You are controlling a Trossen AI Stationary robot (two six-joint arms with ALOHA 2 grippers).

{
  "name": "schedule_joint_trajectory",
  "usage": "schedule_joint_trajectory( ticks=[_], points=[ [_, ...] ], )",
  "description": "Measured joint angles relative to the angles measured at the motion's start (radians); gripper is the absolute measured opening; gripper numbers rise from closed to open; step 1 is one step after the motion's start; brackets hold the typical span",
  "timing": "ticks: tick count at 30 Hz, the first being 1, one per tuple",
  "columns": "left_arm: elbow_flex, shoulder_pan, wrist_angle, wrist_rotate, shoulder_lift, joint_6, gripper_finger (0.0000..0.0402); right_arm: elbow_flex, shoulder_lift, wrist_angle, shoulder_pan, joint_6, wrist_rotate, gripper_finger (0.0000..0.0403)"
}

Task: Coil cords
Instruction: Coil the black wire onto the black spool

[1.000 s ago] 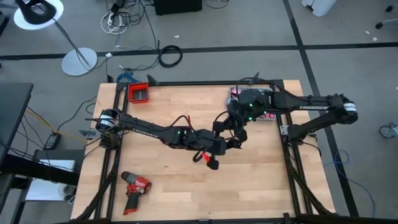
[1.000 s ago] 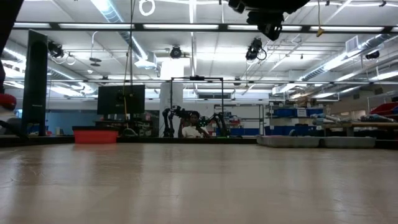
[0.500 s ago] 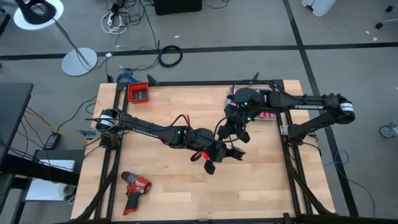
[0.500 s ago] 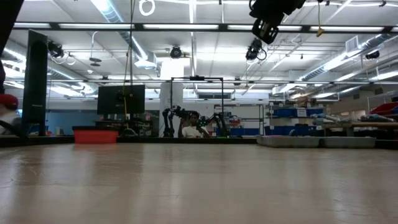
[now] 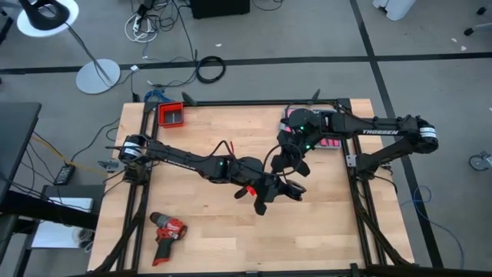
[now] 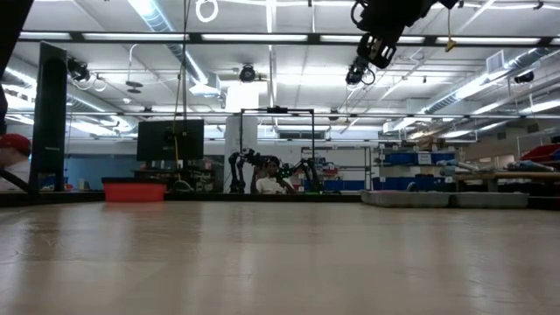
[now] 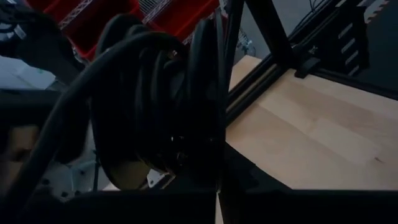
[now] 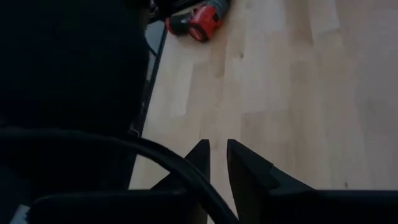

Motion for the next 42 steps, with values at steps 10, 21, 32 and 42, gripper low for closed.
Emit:
schedule_joint_trajectory(
  ticks=[10,21,32,42],
  points=[
    [-0.001,-0.018,0.013,-0.004,0.0,0.088,0.0001,0.0,-0.021,-0.122,0.0,-0.003,0.0,0.0035],
    [-0.001,-0.044,0.058,-0.06,0.0,0.16,0.0001,0.0,-0.02,-0.285,0.014,-0.032,-0.108,0.002],
    [-0.001,-0.078,0.032,-0.117,0.0,0.111,0.0001,-0.146,-0.225,-0.28,0.11,0.055,0.162,0.0013],
    [-0.001,-0.086,0.032,-0.146,0.0,0.028,0.0001,-0.651,-0.463,0.331,0.264,0.158,0.367,0.0032]
  ],
)
